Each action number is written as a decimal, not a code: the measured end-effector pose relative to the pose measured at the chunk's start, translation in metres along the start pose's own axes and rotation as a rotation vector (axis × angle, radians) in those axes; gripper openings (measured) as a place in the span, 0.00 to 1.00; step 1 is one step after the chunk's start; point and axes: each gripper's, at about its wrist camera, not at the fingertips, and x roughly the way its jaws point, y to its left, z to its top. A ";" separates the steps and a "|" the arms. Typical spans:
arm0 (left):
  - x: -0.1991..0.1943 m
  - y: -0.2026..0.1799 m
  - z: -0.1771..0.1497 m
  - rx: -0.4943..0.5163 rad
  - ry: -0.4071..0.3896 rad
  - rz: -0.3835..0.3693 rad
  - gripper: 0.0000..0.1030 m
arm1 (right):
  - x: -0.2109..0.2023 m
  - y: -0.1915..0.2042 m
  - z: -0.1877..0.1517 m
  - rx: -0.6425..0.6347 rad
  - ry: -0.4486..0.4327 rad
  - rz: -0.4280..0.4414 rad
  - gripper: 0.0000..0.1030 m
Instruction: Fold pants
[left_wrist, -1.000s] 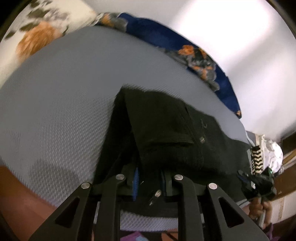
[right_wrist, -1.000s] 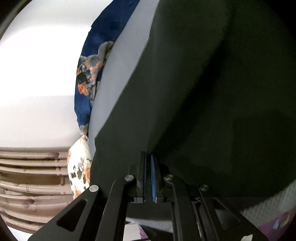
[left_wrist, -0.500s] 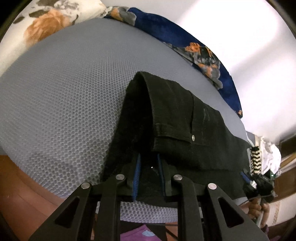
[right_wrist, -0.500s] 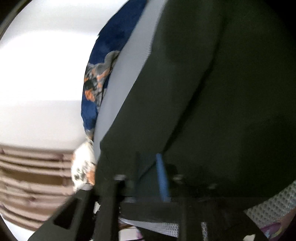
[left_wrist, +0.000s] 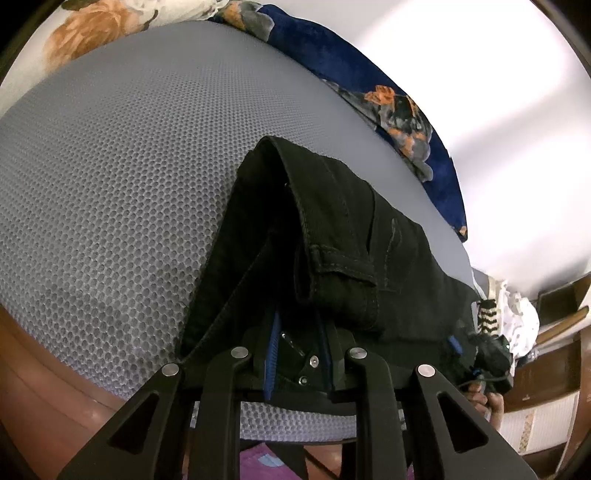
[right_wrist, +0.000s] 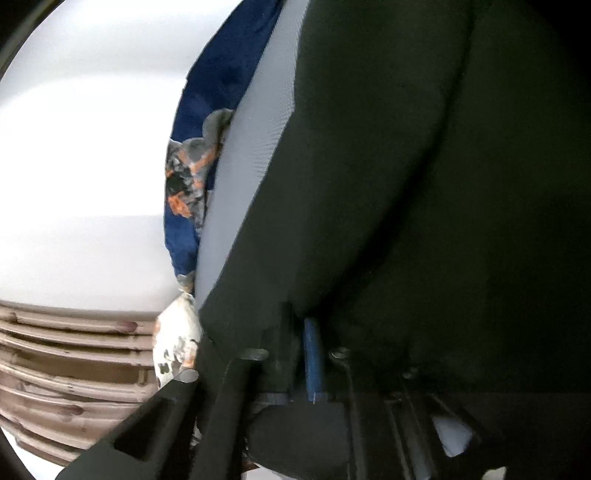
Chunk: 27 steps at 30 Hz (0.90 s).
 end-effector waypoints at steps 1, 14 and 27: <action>-0.001 0.000 0.001 -0.003 -0.002 -0.005 0.24 | 0.000 0.000 0.000 0.001 -0.005 0.006 0.06; -0.037 0.014 -0.015 -0.030 -0.044 -0.095 0.62 | -0.034 0.027 -0.019 -0.035 -0.032 0.096 0.06; -0.019 0.015 -0.031 -0.103 0.031 -0.094 0.70 | -0.051 0.039 -0.042 -0.043 -0.006 0.141 0.06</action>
